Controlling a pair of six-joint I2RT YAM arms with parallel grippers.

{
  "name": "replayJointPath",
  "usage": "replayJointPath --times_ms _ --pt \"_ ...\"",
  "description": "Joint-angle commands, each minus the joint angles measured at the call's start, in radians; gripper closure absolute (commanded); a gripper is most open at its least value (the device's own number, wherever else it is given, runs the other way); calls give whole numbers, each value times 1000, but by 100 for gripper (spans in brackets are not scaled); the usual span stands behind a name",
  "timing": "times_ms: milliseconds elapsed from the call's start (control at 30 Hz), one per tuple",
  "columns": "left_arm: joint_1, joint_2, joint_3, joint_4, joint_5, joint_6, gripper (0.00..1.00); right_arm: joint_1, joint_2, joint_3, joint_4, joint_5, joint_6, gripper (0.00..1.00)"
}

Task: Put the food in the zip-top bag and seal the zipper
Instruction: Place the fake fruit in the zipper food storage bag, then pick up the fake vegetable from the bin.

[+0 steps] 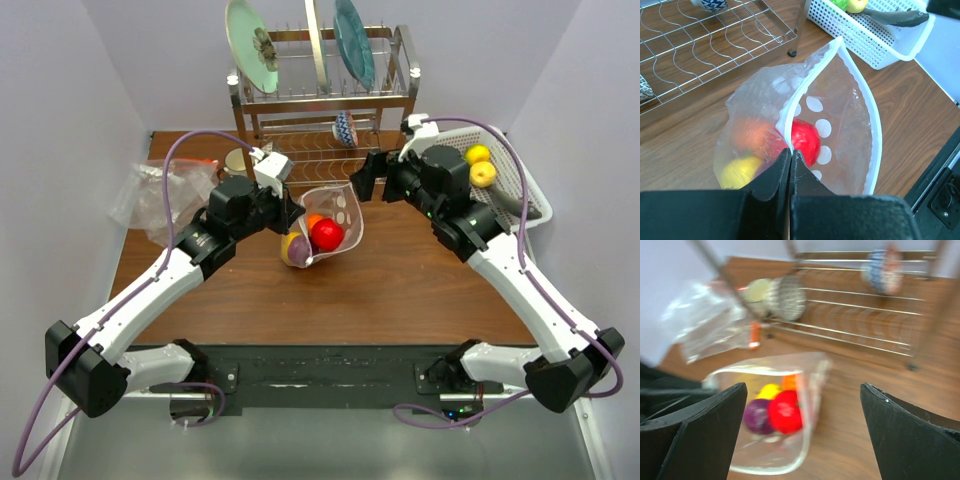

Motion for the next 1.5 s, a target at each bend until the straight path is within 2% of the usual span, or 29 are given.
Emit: replayJointPath --times_ms 0,67,100,200,233,333,467,633,800,900,967,1100,1233,1467 --pt "7 -29 5 36 3 11 100 -4 -8 71 -148 350 -53 1" --pt "7 -30 5 36 3 11 100 -16 7 103 -214 431 -66 1" --pt "7 -29 7 36 5 11 100 -21 16 111 -232 533 -78 1" --pt "7 -30 7 36 6 11 100 -61 35 131 -277 659 -102 1" --pt "7 -32 7 36 6 11 100 -110 38 131 -292 660 -104 1" --pt "7 -32 7 37 6 9 100 -234 56 126 -298 590 -84 1" --pt "7 -32 5 37 11 8 100 -338 97 113 -278 498 -38 1" --pt "7 -27 4 39 16 6 100 -479 209 102 -196 286 58 1" --pt "7 -27 1 39 6 8 100 -611 318 91 -100 135 161 2" --pt "7 -22 1 36 -4 11 100 -673 401 108 -73 71 200 5" --pt "7 -21 1 36 -6 11 100 -700 456 116 -56 28 216 10" --pt "7 -18 1 37 -6 11 100 -750 547 136 -31 -81 217 12" --pt "7 -13 1 37 -3 8 100 -756 630 171 -5 -199 198 22" --pt "7 -10 2 36 -4 9 100 -756 780 238 -16 -238 152 25"
